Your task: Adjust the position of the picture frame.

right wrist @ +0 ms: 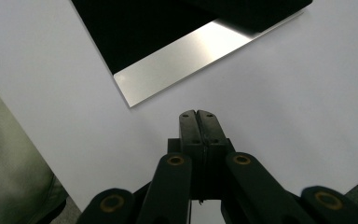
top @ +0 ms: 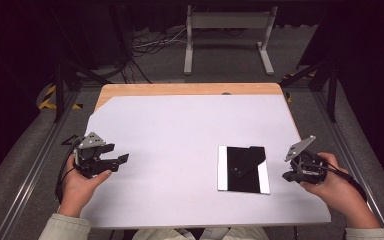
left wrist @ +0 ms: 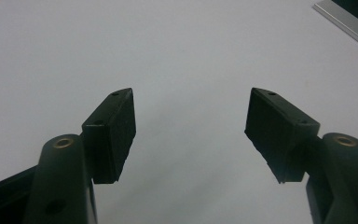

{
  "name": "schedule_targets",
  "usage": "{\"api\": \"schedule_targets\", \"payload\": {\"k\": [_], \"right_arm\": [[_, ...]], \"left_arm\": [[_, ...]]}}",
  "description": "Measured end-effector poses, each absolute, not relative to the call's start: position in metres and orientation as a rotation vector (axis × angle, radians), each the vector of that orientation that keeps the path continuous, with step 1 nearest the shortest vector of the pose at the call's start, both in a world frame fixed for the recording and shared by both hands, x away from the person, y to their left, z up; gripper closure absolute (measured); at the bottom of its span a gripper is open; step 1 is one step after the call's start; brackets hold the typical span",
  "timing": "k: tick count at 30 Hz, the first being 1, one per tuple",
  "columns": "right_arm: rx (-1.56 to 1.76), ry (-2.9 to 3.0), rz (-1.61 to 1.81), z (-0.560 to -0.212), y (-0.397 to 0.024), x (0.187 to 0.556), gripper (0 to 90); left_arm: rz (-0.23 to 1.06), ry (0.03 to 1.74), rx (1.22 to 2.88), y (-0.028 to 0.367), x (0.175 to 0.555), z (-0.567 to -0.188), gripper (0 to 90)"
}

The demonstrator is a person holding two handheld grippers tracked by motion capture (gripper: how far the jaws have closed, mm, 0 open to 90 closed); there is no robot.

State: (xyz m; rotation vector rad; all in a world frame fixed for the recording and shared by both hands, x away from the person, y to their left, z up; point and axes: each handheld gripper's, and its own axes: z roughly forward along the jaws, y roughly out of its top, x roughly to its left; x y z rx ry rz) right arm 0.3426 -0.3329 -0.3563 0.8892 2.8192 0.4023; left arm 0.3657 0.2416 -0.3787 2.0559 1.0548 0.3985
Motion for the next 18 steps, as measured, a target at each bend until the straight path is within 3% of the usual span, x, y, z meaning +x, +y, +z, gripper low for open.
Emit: {"api": "schedule_targets", "payload": {"k": [18], "right_arm": [[0.800, 2.935, 0.266, -0.378, -0.311, 0.344, 90.0]], "left_arm": [[0.399, 1.060, 2.061, 0.242, 0.367, -0.380, 33.7]]}}
